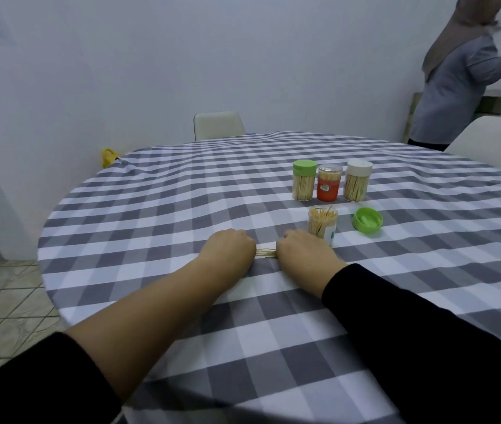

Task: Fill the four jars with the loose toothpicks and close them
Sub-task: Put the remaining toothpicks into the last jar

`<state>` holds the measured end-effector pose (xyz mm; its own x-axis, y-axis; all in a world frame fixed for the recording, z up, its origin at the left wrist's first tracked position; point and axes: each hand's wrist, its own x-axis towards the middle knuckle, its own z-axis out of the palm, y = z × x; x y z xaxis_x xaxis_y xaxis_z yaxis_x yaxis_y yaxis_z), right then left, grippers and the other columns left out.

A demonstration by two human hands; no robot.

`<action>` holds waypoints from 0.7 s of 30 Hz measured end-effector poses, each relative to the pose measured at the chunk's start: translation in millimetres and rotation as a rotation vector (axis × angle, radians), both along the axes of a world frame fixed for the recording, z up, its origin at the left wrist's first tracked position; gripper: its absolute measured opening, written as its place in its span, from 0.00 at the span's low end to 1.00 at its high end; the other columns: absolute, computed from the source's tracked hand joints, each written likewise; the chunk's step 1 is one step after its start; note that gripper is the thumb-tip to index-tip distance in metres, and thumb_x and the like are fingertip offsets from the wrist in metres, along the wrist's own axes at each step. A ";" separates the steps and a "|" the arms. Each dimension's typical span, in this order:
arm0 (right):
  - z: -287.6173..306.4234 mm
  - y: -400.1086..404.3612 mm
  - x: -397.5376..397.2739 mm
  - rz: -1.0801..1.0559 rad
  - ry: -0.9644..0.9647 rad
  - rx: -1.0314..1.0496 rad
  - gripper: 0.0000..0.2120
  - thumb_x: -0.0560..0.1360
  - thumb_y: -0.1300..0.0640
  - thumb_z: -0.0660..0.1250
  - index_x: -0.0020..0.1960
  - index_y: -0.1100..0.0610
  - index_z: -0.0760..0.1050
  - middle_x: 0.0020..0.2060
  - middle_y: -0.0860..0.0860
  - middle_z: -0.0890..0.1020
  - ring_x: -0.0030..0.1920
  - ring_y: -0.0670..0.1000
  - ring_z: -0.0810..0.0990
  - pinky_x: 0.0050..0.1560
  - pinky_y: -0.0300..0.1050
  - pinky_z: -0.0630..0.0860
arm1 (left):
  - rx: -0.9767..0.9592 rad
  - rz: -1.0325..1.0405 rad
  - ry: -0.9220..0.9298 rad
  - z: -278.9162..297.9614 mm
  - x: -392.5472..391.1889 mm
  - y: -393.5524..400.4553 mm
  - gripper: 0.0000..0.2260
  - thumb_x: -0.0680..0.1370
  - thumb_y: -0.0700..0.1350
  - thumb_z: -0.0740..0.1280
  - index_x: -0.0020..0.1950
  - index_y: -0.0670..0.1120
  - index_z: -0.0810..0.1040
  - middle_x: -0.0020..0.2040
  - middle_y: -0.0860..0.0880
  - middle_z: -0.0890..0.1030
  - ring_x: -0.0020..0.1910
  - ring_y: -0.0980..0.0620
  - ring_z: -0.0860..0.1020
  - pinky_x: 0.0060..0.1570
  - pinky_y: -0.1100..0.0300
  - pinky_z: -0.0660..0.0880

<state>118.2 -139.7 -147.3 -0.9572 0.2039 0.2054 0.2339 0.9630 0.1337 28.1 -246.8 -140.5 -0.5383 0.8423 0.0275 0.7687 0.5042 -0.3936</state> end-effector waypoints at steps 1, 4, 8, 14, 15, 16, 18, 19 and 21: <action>0.3 0.2 2.2 0.003 0.000 0.001 0.15 0.81 0.61 0.51 0.59 0.62 0.74 0.55 0.58 0.76 0.54 0.56 0.75 0.49 0.45 0.70 | 0.006 0.028 -0.021 1.3 2.4 1.3 0.11 0.80 0.42 0.61 0.61 0.41 0.76 0.54 0.44 0.76 0.50 0.46 0.77 0.43 0.59 0.69; 0.5 0.2 7.9 0.018 0.003 0.002 0.15 0.81 0.61 0.50 0.59 0.62 0.73 0.56 0.59 0.75 0.55 0.56 0.74 0.53 0.46 0.71 | 0.029 0.086 -0.069 4.1 7.2 4.5 0.12 0.79 0.40 0.61 0.61 0.40 0.76 0.56 0.43 0.76 0.52 0.45 0.77 0.44 0.59 0.70; -0.9 2.0 18.6 0.043 -0.002 -0.024 0.14 0.81 0.62 0.49 0.59 0.63 0.71 0.56 0.59 0.74 0.56 0.57 0.73 0.55 0.47 0.70 | 0.073 0.110 -0.105 3.3 8.4 2.2 0.12 0.79 0.40 0.63 0.62 0.40 0.76 0.56 0.43 0.75 0.52 0.45 0.77 0.49 0.58 0.73; 1.8 4.1 28.0 0.048 -0.010 -0.016 0.14 0.81 0.62 0.50 0.58 0.63 0.73 0.55 0.58 0.73 0.56 0.55 0.72 0.46 0.42 0.64 | 0.114 0.107 -0.134 -2.6 8.6 -1.8 0.12 0.80 0.40 0.62 0.61 0.39 0.75 0.48 0.46 0.67 0.41 0.50 0.70 0.42 0.61 0.70; 2.6 4.5 28.9 0.052 0.001 -0.013 0.14 0.81 0.63 0.50 0.58 0.63 0.73 0.55 0.58 0.73 0.56 0.56 0.72 0.46 0.42 0.64 | 0.125 0.100 -0.129 -3.4 8.1 -2.5 0.11 0.80 0.41 0.62 0.61 0.39 0.75 0.47 0.46 0.66 0.41 0.50 0.70 0.41 0.60 0.69; 3.0 5.1 30.3 0.058 0.008 -0.011 0.14 0.81 0.64 0.50 0.57 0.63 0.73 0.56 0.58 0.73 0.56 0.56 0.72 0.46 0.43 0.64 | 0.131 0.091 -0.126 -4.3 7.2 -3.8 0.11 0.80 0.41 0.62 0.60 0.39 0.75 0.48 0.46 0.66 0.40 0.50 0.69 0.41 0.61 0.69; 2.6 7.0 34.4 0.070 0.010 -0.018 0.13 0.81 0.64 0.50 0.58 0.63 0.72 0.56 0.58 0.73 0.56 0.56 0.72 0.48 0.44 0.67 | 0.154 0.071 -0.127 -6.9 4.1 -7.6 0.10 0.80 0.42 0.63 0.59 0.40 0.76 0.48 0.47 0.67 0.40 0.51 0.70 0.41 0.61 0.69; 1.6 8.5 36.8 0.073 0.005 -0.026 0.13 0.81 0.64 0.50 0.58 0.63 0.72 0.56 0.58 0.73 0.56 0.56 0.72 0.48 0.44 0.68 | 0.177 0.058 -0.127 -8.5 1.4 -9.3 0.10 0.80 0.42 0.63 0.58 0.41 0.77 0.48 0.47 0.69 0.40 0.51 0.71 0.41 0.61 0.70; -2.0 12.5 40.0 0.074 0.007 -0.040 0.13 0.81 0.63 0.50 0.58 0.61 0.71 0.55 0.57 0.74 0.56 0.56 0.73 0.49 0.46 0.69 | 0.247 0.047 -0.152 -11.1 -4.1 -11.2 0.08 0.79 0.41 0.62 0.55 0.43 0.79 0.49 0.47 0.73 0.42 0.50 0.74 0.43 0.61 0.72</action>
<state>158.3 -127.2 -149.3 -0.9686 0.1407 0.2052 0.1625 0.9823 0.0936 24.0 -258.0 -151.5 -0.5899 0.7944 0.1448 0.7833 0.6065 -0.1365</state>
